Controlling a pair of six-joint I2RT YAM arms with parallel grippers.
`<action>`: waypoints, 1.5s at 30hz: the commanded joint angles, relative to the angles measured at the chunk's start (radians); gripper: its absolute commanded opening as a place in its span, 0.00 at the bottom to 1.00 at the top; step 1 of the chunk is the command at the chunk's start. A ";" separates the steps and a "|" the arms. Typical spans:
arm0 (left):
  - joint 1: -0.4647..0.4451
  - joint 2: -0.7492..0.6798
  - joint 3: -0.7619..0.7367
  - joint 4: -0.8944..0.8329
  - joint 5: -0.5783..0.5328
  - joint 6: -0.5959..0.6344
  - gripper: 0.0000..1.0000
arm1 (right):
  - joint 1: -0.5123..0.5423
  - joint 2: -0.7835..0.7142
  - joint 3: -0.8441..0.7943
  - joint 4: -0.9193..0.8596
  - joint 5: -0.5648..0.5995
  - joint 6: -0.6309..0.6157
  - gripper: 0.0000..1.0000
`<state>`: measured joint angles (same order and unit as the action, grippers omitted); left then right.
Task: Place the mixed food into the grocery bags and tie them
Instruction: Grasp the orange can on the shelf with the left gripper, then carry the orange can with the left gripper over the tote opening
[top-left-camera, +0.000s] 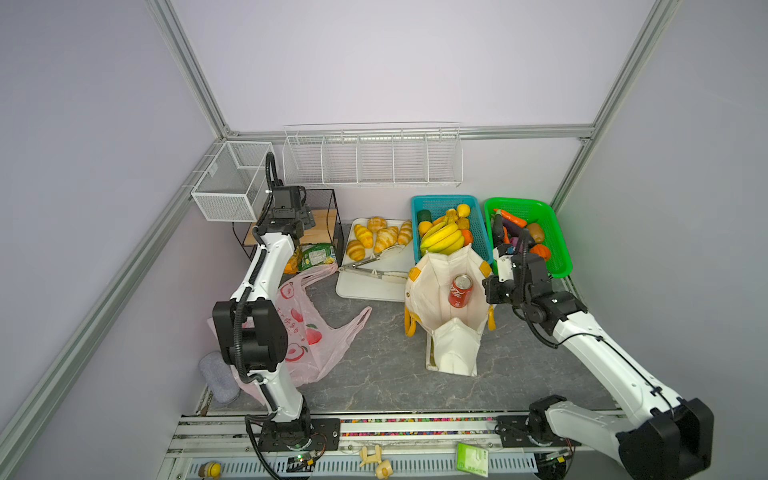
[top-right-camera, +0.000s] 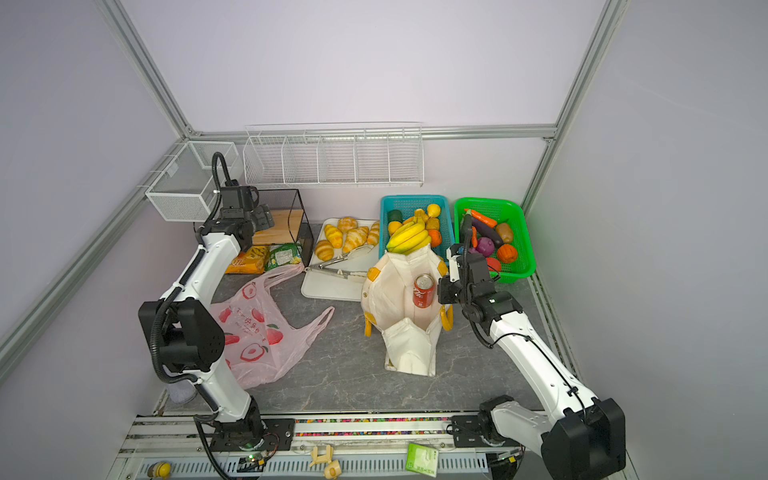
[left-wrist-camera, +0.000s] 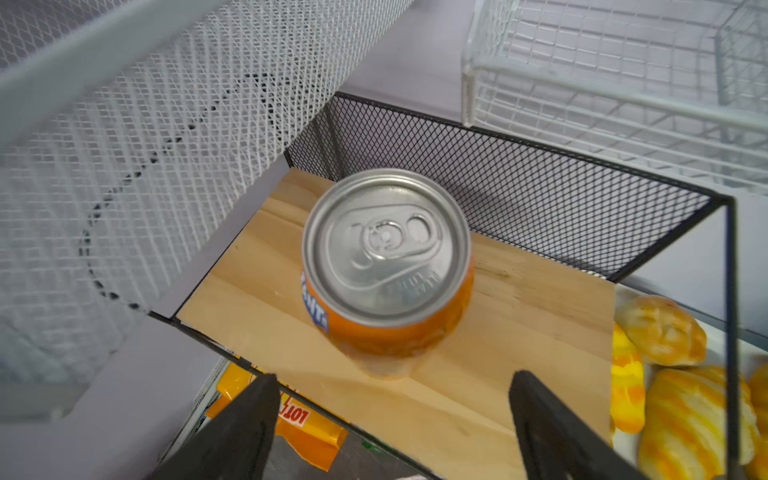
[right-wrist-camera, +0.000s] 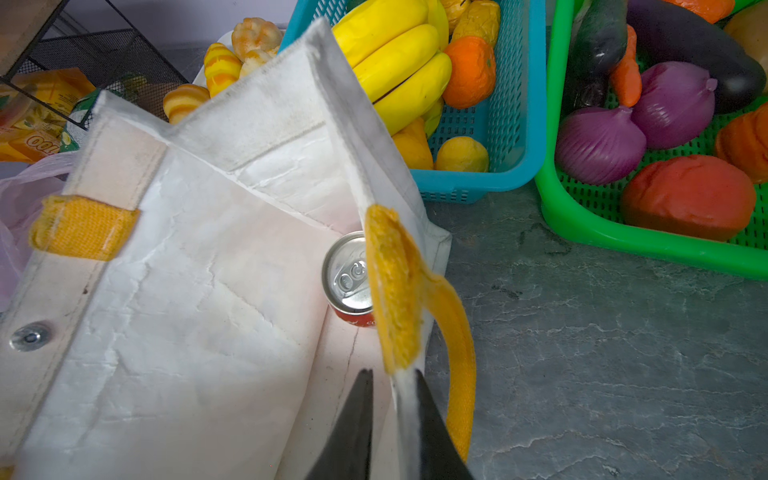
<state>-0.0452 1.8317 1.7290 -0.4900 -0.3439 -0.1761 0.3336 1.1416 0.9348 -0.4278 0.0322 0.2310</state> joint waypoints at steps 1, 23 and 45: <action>0.010 0.038 0.067 -0.043 0.000 0.028 0.86 | -0.006 -0.002 -0.022 0.023 -0.008 -0.013 0.19; 0.033 0.258 0.377 -0.159 -0.031 0.102 0.82 | -0.005 -0.015 -0.033 0.026 -0.011 -0.018 0.19; 0.004 0.115 0.249 -0.076 0.024 0.076 0.48 | -0.006 -0.002 -0.027 0.026 -0.006 -0.022 0.20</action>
<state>-0.0200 2.0495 2.0251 -0.5926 -0.3389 -0.0875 0.3332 1.1351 0.9226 -0.4152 0.0319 0.2272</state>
